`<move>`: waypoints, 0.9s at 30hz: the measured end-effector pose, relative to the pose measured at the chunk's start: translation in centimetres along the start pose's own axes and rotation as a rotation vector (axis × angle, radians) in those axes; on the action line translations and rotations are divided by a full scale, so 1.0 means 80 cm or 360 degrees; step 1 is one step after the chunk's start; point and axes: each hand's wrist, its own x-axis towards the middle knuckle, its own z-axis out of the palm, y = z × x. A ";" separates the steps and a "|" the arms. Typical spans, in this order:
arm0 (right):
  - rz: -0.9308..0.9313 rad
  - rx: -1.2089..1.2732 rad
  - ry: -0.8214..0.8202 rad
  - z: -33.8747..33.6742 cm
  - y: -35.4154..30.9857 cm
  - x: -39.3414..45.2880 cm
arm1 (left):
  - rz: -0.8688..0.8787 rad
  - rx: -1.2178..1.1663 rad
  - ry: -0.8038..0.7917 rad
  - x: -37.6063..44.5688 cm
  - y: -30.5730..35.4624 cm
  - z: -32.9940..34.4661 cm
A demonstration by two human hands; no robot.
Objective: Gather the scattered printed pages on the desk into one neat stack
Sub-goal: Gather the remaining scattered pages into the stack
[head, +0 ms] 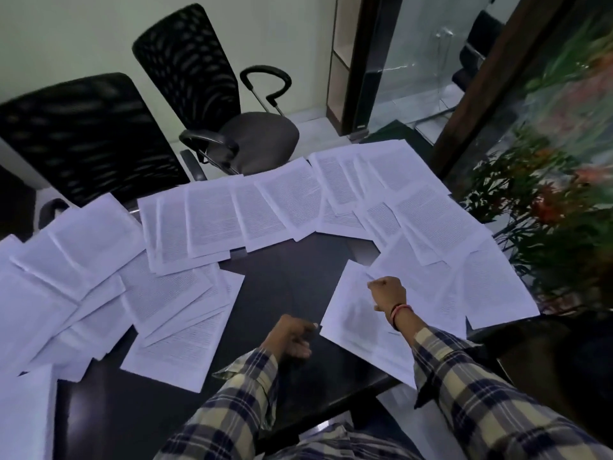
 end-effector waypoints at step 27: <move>-0.0546 -0.1379 -0.0489 -0.137 0.085 0.147 | 0.0307 -0.0890 0.0944 0.012 0.135 0.204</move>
